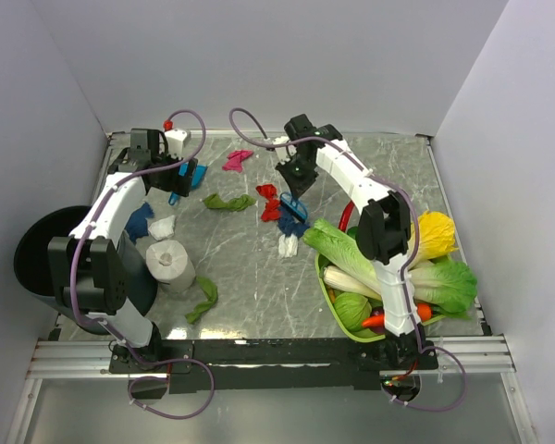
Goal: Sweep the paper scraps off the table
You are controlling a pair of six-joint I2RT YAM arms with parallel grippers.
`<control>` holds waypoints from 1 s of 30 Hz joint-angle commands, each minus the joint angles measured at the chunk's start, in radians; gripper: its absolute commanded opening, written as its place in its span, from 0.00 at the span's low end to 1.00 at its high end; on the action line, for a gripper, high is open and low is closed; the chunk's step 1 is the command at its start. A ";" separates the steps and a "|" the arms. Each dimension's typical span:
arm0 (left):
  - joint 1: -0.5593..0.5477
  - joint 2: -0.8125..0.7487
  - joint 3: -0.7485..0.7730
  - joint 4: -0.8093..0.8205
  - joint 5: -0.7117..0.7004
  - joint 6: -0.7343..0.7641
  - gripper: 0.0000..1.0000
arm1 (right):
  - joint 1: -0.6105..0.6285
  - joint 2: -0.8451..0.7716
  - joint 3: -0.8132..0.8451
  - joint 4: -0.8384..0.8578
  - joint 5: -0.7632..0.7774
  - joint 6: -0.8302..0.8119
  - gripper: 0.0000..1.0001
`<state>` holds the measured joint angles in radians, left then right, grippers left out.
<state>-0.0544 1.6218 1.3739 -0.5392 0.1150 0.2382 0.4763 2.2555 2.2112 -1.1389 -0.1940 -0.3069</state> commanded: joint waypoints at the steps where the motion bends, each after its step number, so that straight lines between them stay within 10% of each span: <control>1: 0.004 -0.028 0.013 0.013 -0.006 -0.011 0.96 | -0.002 -0.117 0.042 -0.053 -0.055 0.032 0.00; 17: 0.010 0.252 0.183 -0.078 -0.144 -0.073 0.99 | -0.107 -0.557 -0.368 0.418 -0.127 0.109 0.00; 30: 0.010 0.437 0.280 -0.074 -0.144 -0.077 0.76 | -0.107 -0.645 -0.499 0.488 -0.119 0.150 0.00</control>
<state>-0.0479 2.0235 1.6081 -0.6109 -0.0238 0.1787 0.3668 1.6634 1.7164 -0.7147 -0.3042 -0.1791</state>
